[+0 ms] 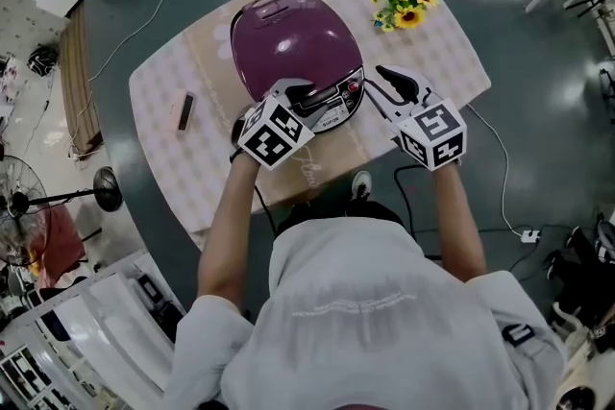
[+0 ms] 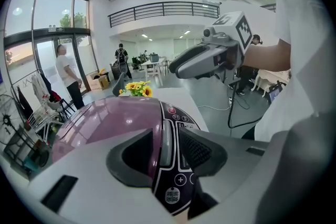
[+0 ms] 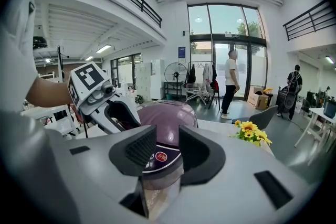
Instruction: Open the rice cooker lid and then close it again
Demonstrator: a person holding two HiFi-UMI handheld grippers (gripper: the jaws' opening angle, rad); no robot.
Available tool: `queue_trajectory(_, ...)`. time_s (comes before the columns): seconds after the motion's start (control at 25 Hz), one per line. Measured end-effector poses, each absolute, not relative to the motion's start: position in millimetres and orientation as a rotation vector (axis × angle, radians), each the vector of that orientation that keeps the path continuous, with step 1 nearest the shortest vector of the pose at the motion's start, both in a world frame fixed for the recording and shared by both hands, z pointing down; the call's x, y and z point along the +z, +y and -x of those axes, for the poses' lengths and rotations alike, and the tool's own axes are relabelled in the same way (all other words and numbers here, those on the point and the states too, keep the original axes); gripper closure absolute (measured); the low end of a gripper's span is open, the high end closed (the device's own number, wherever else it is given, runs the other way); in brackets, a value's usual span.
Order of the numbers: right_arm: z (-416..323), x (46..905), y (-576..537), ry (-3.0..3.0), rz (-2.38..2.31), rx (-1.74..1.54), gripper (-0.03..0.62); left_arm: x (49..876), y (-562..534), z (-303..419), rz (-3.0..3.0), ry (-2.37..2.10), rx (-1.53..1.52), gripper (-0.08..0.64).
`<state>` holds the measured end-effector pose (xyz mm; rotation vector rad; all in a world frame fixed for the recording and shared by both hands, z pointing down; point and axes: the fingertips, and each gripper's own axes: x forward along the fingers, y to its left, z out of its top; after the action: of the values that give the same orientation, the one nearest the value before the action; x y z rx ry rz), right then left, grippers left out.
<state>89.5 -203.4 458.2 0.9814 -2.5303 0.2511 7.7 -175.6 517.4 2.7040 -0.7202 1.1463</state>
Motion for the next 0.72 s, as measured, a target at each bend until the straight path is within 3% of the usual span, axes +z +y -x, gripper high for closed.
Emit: queue_trajectory(0.72,-76.8,476.7,-203.9,-2.521,-0.941,0.293,0.443,524.3,-178.8,-8.0,-2.719,-0.717,1.147,0.417)
